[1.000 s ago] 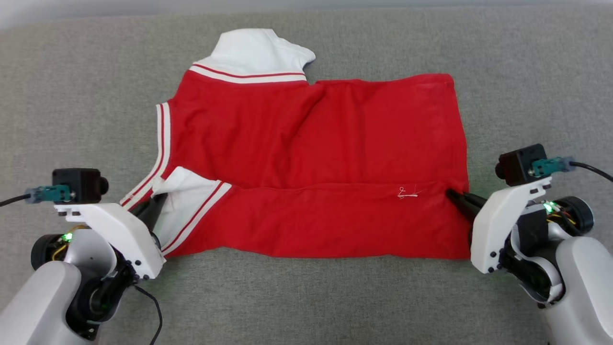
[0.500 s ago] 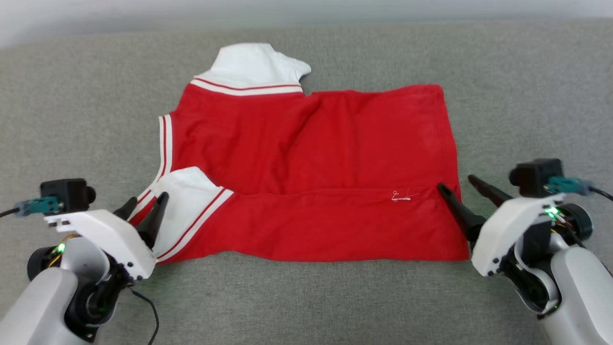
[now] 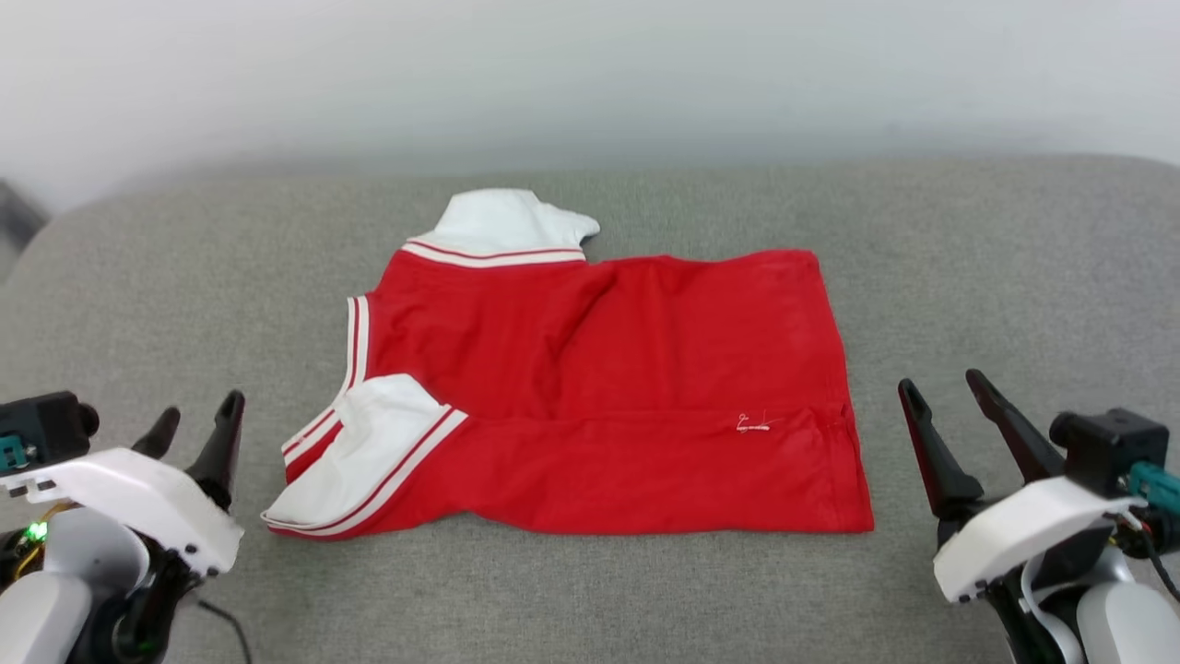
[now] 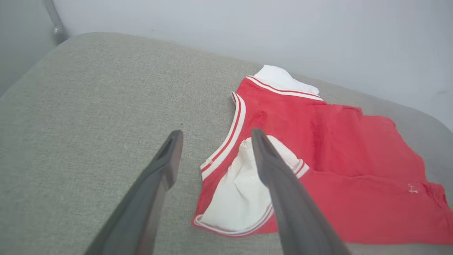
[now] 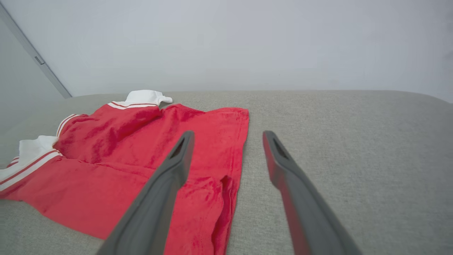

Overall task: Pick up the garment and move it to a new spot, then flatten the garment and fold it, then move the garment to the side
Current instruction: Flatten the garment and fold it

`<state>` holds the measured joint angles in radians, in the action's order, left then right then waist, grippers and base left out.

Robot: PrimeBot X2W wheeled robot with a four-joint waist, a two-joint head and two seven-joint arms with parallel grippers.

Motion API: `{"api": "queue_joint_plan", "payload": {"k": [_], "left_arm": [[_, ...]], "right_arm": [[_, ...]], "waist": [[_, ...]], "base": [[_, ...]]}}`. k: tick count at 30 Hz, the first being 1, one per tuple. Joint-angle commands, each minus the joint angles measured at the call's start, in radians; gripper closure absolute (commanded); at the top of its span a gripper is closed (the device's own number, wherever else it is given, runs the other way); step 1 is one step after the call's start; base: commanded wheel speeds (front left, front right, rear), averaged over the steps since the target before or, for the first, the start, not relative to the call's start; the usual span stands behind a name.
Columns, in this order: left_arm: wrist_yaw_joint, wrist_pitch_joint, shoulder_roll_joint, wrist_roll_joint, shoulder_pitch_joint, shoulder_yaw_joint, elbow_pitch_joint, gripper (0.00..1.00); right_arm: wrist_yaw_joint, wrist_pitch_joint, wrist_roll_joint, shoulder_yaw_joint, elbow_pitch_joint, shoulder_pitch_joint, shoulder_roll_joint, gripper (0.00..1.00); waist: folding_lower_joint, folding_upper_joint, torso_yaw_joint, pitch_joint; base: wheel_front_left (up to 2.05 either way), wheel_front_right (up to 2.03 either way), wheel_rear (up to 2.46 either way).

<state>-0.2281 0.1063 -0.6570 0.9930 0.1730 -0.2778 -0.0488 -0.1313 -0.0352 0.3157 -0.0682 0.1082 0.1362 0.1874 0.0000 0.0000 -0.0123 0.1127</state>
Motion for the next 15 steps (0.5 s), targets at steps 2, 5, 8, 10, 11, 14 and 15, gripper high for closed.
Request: {"api": "queue_joint_plan", "payload": {"k": [2, 5, 8, 10, 11, 14, 15], "left_arm": [[0.019, 0.061, -0.046, 0.012, -0.022, -0.016, 0.025, 0.0], [0.052, 0.166, -0.107, 0.028, -0.034, -0.048, 0.047, 0.0], [0.083, 0.278, -0.152, 0.051, -0.035, -0.087, 0.053, 0.0], [0.102, 0.335, -0.173, 0.06, -0.013, -0.108, 0.04, 0.0], [0.11, 0.362, -0.178, 0.068, -0.004, -0.118, 0.03, 0.0], [0.129, 0.435, -0.177, 0.088, 0.023, -0.145, -0.01, 0.0], [0.133, 0.454, -0.178, 0.089, 0.035, -0.154, -0.024, 0.0]], "right_arm": [[0.001, 0.001, -0.024, 0.019, -0.04, -0.043, -0.021, 0.0], [0.001, -0.011, -0.045, 0.03, -0.086, -0.081, -0.04, 0.0], [0.001, -0.02, -0.065, 0.033, -0.13, -0.11, -0.054, 0.0], [0.001, -0.026, -0.075, 0.03, -0.157, -0.123, -0.062, 0.0], [0.001, -0.029, -0.078, 0.027, -0.17, -0.127, -0.066, 0.0], [0.001, -0.035, -0.077, 0.024, -0.199, -0.136, -0.08, 0.0], [0.001, -0.038, -0.079, 0.022, -0.206, -0.136, -0.084, 0.0]], "waist": [[0.0, 0.0, -0.004, -0.031], [0.0, 0.0, -0.009, -0.042], [0.0, 0.0, -0.016, -0.043], [0.0, 0.0, -0.023, -0.038], [0.0, 0.0, -0.027, -0.033], [0.0, 0.0, -0.04, -0.014], [0.0, 0.0, -0.045, -0.005]], "base": [[0.0, 0.0, 0.0], [0.0, 0.0, 0.0], [0.0, 0.0, 0.0], [0.0, 0.0, 0.0], [0.0, 0.0, 0.0], [0.0, 0.0, 0.0], [0.0, 0.0, 0.0]]}}
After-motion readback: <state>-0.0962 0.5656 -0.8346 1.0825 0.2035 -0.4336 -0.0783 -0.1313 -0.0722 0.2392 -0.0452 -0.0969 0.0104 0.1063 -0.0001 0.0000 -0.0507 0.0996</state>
